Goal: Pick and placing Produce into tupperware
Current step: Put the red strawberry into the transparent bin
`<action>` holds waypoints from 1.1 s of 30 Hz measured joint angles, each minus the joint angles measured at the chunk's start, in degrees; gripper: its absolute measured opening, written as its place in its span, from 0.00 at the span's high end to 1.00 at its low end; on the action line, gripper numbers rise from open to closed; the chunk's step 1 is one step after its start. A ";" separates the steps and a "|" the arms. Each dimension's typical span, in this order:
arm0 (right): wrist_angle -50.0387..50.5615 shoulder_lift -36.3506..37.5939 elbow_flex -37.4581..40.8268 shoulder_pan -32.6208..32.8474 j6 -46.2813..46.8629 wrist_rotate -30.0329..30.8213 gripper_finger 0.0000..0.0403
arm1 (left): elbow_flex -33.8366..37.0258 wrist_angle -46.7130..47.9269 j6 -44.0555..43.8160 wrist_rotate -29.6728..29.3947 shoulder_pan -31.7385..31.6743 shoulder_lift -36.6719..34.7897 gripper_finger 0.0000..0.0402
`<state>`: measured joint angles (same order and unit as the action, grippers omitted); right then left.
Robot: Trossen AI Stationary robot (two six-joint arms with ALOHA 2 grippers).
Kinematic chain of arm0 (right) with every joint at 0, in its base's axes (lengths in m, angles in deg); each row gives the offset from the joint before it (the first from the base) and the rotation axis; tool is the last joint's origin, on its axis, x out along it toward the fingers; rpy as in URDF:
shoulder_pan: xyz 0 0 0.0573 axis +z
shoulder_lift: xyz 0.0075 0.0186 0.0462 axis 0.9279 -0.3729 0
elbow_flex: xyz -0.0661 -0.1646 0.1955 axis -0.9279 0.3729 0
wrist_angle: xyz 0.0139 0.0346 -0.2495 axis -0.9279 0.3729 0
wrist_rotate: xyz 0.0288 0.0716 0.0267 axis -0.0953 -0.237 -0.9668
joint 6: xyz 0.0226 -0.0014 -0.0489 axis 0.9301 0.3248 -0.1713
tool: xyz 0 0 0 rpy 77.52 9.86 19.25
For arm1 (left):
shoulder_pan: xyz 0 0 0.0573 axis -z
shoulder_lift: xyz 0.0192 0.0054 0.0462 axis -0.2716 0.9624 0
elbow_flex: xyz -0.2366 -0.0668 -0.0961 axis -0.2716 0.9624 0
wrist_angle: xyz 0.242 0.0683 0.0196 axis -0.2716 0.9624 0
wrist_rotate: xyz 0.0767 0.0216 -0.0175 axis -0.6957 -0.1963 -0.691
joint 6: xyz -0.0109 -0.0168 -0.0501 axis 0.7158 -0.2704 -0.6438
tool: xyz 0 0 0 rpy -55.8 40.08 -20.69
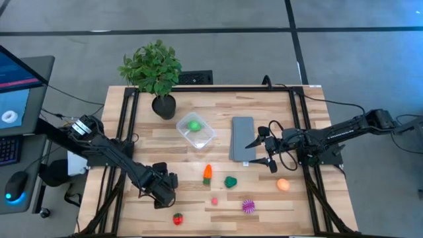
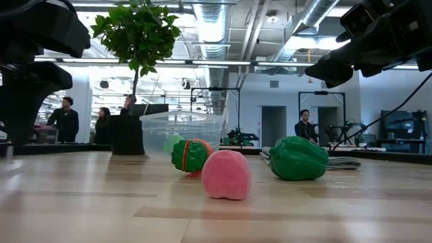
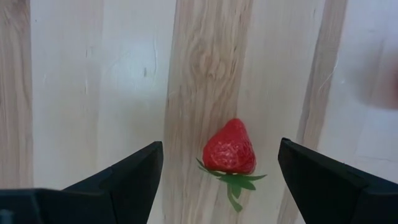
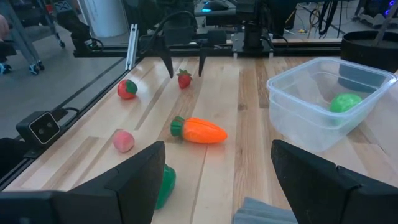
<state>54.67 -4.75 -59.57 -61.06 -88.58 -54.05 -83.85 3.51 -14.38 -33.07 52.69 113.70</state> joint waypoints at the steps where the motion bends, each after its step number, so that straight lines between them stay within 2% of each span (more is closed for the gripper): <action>1: 0.01 0.00 0.00 0.00 0.01 0.00 0.21 | 0.00 -0.15 0.00 0.48 0.00 0.49 0.24; 7: 0.01 0.00 0.00 0.00 0.00 0.00 0.21 | -0.04 -0.39 0.49 4.49 0.00 5.14 0.24; 33: 0.03 0.00 0.00 0.00 0.00 0.00 0.21 | -0.28 1.08 1.52 2.76 -1.42 4.71 0.24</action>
<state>54.69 -4.75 -59.57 -61.06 -88.58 -54.05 -84.13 4.58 -12.86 -30.31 51.26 118.41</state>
